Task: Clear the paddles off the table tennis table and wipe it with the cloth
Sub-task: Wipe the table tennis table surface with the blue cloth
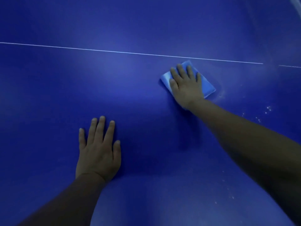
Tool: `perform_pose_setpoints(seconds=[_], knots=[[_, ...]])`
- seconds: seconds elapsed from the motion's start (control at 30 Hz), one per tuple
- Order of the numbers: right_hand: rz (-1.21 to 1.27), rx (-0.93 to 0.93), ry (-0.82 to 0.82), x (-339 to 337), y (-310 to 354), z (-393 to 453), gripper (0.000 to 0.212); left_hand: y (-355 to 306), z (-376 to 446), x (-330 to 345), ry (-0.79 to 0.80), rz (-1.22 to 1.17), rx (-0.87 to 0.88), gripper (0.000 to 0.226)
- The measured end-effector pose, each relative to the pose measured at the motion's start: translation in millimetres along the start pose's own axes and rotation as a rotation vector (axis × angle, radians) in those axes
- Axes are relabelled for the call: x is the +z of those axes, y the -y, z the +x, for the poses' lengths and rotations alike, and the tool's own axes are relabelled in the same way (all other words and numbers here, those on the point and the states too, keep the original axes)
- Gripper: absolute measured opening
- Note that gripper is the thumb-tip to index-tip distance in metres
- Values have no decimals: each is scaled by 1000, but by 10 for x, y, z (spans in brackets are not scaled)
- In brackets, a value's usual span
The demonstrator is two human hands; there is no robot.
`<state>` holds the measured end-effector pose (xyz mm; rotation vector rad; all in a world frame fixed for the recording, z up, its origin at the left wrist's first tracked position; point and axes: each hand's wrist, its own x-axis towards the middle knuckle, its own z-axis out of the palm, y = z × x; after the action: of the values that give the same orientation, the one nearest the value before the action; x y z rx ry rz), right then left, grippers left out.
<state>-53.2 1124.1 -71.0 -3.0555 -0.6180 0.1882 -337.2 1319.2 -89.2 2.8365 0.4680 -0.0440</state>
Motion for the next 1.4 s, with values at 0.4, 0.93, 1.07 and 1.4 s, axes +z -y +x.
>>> perform_pose_setpoints(seconds=[0.4,0.93,1.07,1.4], knots=[[7,96,-44,123,201,-190,56,5,25,12,-5,43,-4,66],[192,830,-105,-66,-1274,451,60,47,24,81,-65,38,22,65],[26,188,-89,164,-147,342,57,9,31,45,-43,42,16,66],[47,343,-27,-166,-1401,469,54,35,26,2,-13,33,5,65]])
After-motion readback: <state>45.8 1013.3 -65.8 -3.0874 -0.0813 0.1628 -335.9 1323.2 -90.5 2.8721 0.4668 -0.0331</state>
